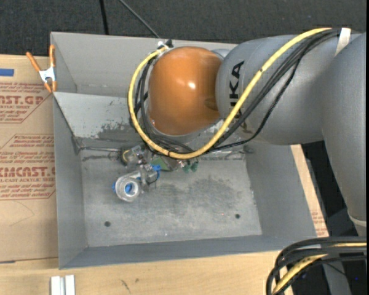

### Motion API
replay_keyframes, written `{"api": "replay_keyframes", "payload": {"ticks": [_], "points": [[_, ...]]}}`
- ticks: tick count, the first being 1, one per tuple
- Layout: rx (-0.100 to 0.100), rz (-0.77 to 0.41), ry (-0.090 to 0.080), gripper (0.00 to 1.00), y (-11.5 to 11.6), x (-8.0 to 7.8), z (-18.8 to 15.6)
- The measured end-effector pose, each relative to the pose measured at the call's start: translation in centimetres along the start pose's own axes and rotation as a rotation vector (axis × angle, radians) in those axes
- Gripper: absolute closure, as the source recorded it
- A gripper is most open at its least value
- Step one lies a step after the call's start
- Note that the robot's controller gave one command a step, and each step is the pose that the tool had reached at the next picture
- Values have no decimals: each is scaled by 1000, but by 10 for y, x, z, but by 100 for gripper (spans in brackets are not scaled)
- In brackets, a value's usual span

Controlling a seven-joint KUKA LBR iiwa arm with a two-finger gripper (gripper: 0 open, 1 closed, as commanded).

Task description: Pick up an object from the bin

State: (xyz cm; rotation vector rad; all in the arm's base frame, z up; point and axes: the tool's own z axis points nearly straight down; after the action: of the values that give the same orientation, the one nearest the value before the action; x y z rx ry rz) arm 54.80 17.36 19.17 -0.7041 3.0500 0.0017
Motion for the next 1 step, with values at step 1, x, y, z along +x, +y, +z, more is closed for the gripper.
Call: {"api": "replay_keyframes", "payload": {"ticks": [1], "points": [[-3,-470,5,100,-6,12,-50]]}}
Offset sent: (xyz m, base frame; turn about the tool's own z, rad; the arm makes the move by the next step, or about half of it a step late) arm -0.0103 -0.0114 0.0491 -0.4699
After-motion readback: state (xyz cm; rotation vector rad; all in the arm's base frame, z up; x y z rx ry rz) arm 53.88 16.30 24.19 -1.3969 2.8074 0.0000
